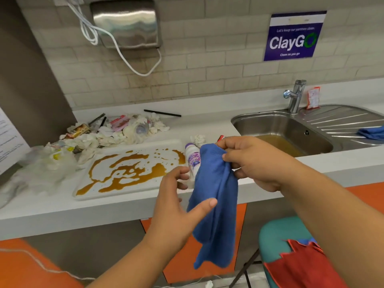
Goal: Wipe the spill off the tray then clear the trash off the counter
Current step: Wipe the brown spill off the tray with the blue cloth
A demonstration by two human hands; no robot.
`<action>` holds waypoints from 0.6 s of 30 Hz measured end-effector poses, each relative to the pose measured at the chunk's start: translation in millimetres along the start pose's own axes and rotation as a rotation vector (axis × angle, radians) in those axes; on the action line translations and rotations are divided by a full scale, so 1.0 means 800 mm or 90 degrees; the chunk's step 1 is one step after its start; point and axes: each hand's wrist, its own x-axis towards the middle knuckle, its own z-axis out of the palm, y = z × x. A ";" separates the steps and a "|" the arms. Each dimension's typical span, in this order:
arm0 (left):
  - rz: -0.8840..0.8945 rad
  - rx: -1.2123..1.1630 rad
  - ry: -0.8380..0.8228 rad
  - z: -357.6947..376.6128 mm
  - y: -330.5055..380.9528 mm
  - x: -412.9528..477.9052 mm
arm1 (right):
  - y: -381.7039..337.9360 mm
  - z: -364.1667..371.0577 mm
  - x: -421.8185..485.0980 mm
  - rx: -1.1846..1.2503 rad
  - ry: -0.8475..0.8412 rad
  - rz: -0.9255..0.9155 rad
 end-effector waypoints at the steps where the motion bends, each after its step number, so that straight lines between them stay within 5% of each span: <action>1: -0.053 -0.006 -0.020 -0.004 -0.005 -0.003 | 0.000 0.004 0.002 0.042 -0.010 0.001; 6: -0.341 -0.158 -0.307 -0.031 -0.028 -0.011 | 0.004 0.024 0.010 0.263 -0.073 -0.008; 10: -0.372 -0.205 -0.205 -0.040 -0.031 -0.012 | 0.043 0.050 0.026 0.163 0.006 0.017; 13: -0.388 -0.251 -0.125 -0.052 -0.026 -0.009 | 0.088 0.079 0.024 -0.041 0.193 -0.133; 15: -0.383 -0.296 -0.091 -0.062 -0.020 -0.006 | 0.107 0.101 0.012 -0.085 0.100 -0.223; 18: -0.389 -0.429 -0.073 -0.077 -0.008 0.000 | 0.111 0.141 0.005 -0.098 -0.115 -0.190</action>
